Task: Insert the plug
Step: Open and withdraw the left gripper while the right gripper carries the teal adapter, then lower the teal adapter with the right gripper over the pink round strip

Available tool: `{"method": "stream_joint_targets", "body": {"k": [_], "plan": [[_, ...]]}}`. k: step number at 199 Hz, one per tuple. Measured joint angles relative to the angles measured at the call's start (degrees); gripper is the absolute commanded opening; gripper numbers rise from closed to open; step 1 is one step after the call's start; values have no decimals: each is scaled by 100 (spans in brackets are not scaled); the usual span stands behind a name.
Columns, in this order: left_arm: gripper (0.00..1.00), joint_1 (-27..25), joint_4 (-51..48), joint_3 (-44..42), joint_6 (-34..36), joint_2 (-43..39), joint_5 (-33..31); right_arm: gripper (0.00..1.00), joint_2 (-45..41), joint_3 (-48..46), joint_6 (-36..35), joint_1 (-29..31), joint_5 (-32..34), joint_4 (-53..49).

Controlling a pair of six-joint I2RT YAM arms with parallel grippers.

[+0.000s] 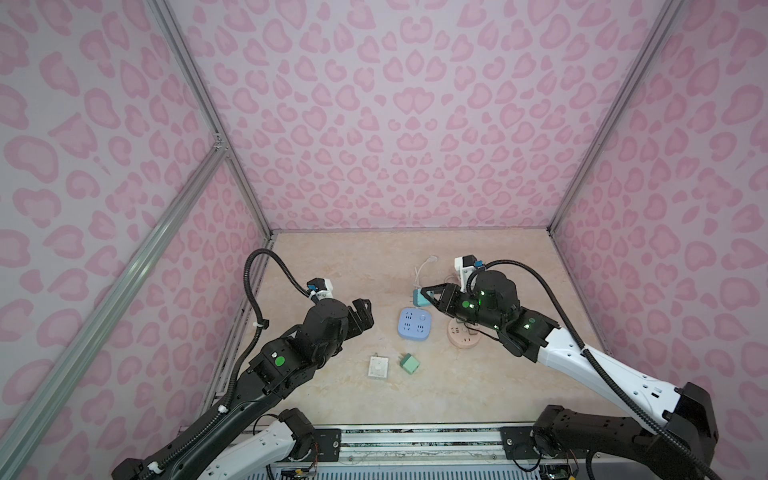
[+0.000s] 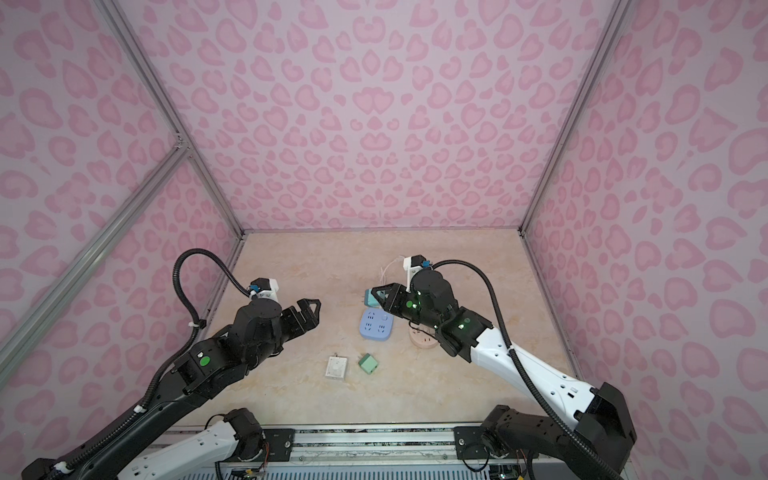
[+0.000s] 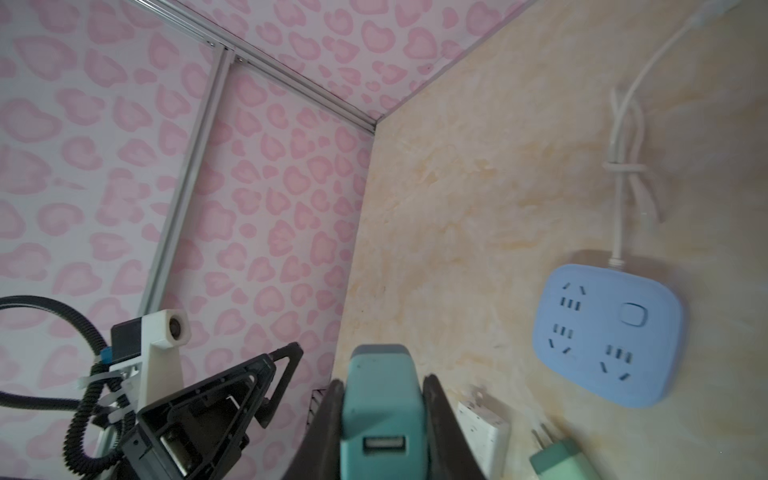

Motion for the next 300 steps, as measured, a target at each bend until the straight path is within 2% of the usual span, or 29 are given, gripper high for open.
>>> {"method": "stream_joint_targets", "body": {"k": [23, 39, 62, 82, 119, 170, 244, 300], "plan": [[93, 2, -758, 26, 199, 101, -348, 0, 111, 752, -837, -15, 557, -1709], [92, 0, -887, -35, 225, 44, -472, 0, 216, 1126, -1276, -37, 960, -2592], [92, 2, -898, -151, 238, -11, -487, 0, 404, 1427, -1683, -59, 1458, -3427], [92, 0, -798, -153, 238, 170, -452, 0, 549, 1432, -1882, -116, 1572, -3775], [93, 2, -476, -155, 273, 507, -146, 0, 787, 1410, -2124, -205, 1596, -3965], [93, 17, -33, -323, 212, 560, 297, 0, 1104, 1259, -2271, -251, 1639, -3995], [92, 35, 140, -448, 111, 562, 470, 0, 1661, 1115, -2358, -437, 1628, -3893], [91, 39, 293, -446, 111, 726, 562, 0, 1773, 868, -2376, -487, 1635, -3491]]}}
